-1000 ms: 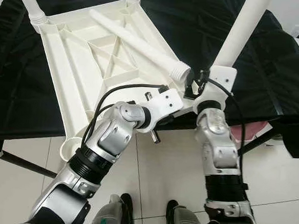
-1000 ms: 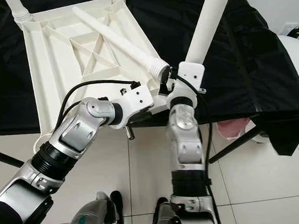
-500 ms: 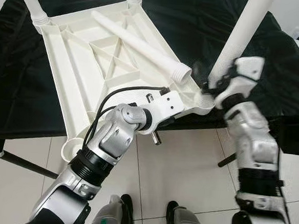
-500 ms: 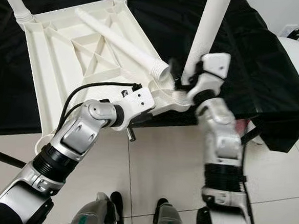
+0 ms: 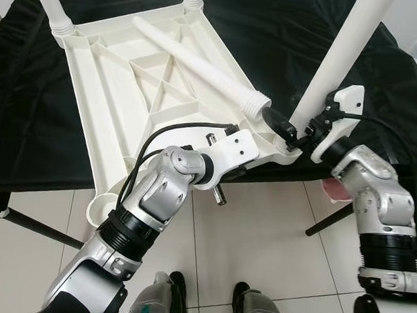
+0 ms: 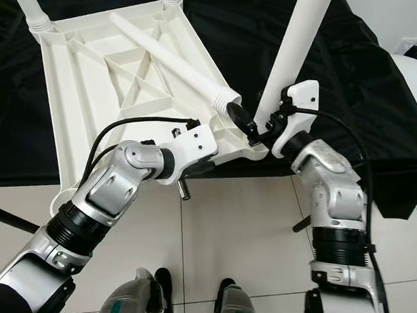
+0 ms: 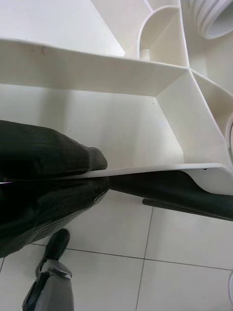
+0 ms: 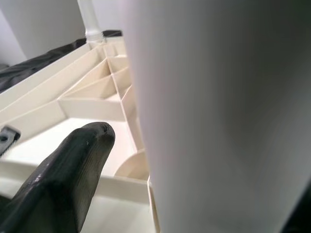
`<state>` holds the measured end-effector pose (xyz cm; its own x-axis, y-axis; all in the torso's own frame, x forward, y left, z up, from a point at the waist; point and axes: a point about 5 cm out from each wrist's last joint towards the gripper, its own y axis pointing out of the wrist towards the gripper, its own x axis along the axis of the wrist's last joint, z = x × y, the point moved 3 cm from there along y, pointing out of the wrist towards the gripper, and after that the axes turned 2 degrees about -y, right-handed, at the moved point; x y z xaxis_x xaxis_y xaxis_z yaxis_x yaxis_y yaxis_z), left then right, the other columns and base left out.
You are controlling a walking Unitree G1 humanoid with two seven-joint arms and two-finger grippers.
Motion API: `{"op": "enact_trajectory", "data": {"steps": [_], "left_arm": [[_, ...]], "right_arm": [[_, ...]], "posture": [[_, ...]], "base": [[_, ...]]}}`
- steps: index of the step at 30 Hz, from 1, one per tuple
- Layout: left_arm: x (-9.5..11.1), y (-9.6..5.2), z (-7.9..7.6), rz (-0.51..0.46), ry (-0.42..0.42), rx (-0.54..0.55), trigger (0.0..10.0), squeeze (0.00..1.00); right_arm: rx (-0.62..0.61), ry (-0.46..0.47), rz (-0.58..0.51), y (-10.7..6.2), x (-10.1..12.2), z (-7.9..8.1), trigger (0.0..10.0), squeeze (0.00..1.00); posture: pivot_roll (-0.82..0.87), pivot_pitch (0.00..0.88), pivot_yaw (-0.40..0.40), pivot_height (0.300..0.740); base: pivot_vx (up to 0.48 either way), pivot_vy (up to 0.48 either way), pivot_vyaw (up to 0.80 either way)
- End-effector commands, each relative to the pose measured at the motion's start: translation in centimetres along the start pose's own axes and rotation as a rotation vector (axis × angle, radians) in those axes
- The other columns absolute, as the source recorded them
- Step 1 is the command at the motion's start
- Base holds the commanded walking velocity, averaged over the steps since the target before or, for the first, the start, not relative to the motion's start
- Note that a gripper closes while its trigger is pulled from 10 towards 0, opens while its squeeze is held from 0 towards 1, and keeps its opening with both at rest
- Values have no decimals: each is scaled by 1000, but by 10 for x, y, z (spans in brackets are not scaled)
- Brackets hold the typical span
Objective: Building children table
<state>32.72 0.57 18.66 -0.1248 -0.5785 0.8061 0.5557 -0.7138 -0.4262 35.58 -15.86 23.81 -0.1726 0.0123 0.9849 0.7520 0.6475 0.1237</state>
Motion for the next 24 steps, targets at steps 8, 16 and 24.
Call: {"op": "enact_trajectory", "data": {"steps": [8,16,24], "left_arm": [[4,1,5,-8,41,86,10000,0],[4,0,5,-10,41,86,10000,0],[4,0,5,-9,41,86,10000,0]], "right_arm": [[68,-102,107,-11,-15,-10,10000,0],[57,-112,89,-13,-5,-24,0,0],[82,-119,64,-13,-3,-22,0,0]], "posture": [[-154,192,55,740],[-152,199,60,740],[-152,204,63,740]], "base": [[0,0,0],[0,0,0],[0,0,0]]}}
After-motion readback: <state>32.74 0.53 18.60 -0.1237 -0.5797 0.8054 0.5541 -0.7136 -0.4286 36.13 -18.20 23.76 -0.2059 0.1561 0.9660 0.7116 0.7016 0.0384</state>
